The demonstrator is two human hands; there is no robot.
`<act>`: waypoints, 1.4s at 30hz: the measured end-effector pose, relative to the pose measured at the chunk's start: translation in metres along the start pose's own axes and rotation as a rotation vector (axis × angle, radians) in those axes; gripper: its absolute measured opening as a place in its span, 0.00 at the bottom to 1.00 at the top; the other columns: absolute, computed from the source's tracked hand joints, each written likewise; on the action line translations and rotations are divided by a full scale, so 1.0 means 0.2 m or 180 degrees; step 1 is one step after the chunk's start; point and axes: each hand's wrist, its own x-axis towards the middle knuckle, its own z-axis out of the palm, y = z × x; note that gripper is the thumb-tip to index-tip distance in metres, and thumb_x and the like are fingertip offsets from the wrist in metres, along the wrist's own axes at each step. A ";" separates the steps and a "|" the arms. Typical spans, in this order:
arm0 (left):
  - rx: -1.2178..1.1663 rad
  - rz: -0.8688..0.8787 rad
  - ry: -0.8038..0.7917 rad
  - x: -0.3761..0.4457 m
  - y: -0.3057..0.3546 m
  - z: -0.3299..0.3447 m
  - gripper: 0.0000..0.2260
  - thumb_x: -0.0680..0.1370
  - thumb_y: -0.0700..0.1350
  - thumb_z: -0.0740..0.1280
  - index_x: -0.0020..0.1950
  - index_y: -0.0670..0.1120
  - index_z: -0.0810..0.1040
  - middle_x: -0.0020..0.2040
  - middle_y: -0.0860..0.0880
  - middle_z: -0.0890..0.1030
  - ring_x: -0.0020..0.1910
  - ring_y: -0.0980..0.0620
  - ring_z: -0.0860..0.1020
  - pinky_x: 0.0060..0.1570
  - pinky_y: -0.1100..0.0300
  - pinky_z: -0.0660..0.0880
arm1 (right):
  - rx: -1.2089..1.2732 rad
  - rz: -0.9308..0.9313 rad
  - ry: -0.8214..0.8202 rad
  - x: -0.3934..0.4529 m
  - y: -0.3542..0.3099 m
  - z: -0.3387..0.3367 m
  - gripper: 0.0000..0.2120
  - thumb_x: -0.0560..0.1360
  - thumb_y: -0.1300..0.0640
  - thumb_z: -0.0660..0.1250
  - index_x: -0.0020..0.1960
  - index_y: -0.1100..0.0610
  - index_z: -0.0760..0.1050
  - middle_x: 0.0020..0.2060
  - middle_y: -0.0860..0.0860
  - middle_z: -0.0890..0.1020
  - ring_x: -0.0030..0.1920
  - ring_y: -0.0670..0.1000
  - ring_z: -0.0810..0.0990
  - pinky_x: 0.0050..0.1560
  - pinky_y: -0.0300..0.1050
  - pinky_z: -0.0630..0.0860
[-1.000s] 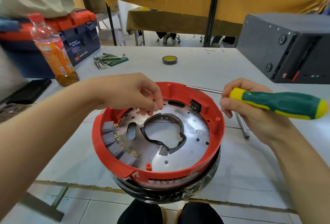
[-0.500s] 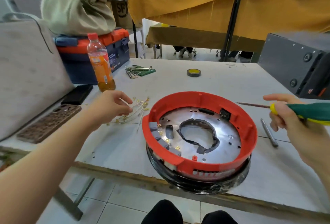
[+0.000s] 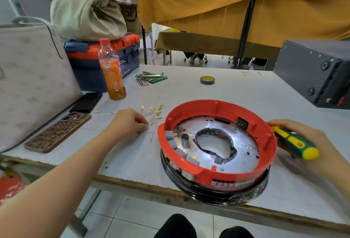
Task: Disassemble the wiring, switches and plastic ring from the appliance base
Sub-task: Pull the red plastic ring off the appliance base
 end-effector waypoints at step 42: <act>0.0119 0.1247 0.0292 0.10 0.55 0.10 0.14 0.76 0.43 0.67 0.62 0.49 0.75 0.61 0.48 0.79 0.55 0.50 0.77 0.56 0.58 0.69 | -0.0843 0.1030 -0.0249 0.17 0.03 -0.06 0.13 0.78 0.55 0.63 0.62 0.53 0.78 0.57 0.48 0.80 0.54 0.46 0.78 0.56 0.34 0.71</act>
